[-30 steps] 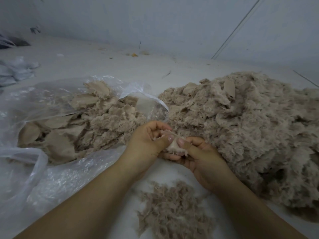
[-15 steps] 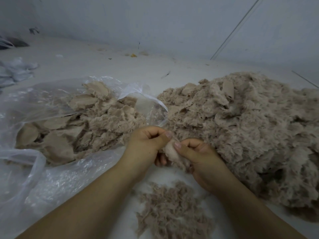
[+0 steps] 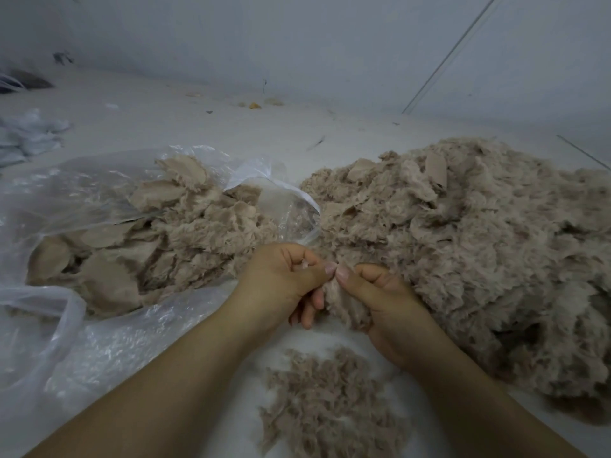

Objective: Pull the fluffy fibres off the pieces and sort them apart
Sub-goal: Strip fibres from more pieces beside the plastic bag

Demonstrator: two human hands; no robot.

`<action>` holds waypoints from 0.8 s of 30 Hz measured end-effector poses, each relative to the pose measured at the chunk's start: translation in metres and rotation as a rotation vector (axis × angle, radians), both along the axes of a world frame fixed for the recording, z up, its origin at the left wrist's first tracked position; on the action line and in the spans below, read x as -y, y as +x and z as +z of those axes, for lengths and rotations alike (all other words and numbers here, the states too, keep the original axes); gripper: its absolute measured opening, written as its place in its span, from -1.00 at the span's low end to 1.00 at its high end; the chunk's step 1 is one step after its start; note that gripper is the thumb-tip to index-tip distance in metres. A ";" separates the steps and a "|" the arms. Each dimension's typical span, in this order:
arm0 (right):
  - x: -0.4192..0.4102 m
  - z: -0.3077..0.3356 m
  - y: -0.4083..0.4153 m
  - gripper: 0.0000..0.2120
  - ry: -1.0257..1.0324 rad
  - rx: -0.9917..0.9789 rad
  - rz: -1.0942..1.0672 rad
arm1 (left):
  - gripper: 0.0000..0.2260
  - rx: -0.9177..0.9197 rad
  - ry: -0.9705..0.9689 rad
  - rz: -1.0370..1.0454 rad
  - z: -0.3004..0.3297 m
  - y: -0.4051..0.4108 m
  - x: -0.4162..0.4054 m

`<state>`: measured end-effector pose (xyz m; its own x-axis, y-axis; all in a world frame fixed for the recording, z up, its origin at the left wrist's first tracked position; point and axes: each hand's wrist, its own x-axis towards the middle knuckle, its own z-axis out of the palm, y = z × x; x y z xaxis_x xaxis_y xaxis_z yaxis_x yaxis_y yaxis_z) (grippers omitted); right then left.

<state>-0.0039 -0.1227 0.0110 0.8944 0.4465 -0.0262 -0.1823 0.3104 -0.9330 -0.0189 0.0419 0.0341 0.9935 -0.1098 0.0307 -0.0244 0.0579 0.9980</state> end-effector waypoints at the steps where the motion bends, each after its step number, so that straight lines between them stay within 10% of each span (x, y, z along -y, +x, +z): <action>1: 0.001 0.001 -0.001 -0.67 0.013 -0.005 0.031 | -0.83 0.014 -0.012 0.014 0.000 0.000 0.001; 6: -0.001 -0.002 0.002 -0.58 -0.014 -0.082 -0.145 | -0.74 0.067 -0.061 0.136 0.001 0.004 -0.005; 13: -0.002 0.003 -0.001 -0.63 0.042 -0.110 -0.179 | -0.89 -0.008 0.118 -0.541 0.008 -0.005 -0.021; 24: -0.005 0.009 -0.006 -0.58 0.007 -0.228 -0.265 | -0.77 0.017 0.244 -0.756 0.014 -0.008 -0.021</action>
